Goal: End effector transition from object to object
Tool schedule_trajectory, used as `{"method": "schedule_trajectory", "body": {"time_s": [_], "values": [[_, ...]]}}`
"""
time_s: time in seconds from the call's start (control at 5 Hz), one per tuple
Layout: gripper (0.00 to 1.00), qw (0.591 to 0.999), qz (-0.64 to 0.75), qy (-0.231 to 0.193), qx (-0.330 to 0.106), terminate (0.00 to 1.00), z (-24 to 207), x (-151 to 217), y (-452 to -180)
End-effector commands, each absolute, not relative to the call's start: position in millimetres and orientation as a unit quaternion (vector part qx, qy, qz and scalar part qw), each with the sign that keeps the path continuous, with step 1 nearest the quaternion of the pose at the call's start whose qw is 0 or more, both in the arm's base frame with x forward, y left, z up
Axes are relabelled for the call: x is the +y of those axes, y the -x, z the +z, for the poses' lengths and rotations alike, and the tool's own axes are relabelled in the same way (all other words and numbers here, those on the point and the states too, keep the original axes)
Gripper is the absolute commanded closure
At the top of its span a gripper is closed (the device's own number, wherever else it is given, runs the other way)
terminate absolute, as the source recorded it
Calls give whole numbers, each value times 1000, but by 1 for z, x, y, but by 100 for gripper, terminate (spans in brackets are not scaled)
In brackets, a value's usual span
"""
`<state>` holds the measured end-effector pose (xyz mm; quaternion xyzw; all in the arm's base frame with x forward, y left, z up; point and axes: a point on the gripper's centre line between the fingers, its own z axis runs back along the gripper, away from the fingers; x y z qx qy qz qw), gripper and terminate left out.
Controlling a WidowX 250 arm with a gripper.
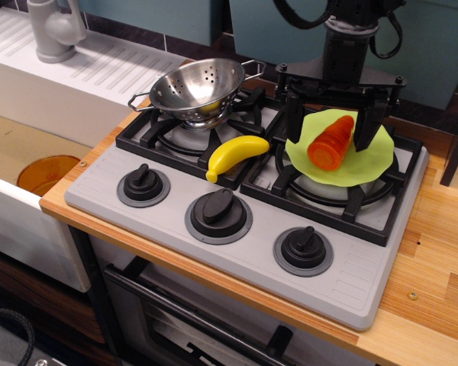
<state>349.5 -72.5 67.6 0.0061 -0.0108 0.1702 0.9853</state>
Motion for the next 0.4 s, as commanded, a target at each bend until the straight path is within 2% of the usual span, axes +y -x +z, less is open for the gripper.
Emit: {"method": "schedule_trajectory", "body": {"time_s": [0.0, 0.2], "values": [[0, 985, 170, -6, -11, 0, 68, -73, -350], [0, 983, 184, -22, 12, 0, 116, -79, -337]]}}
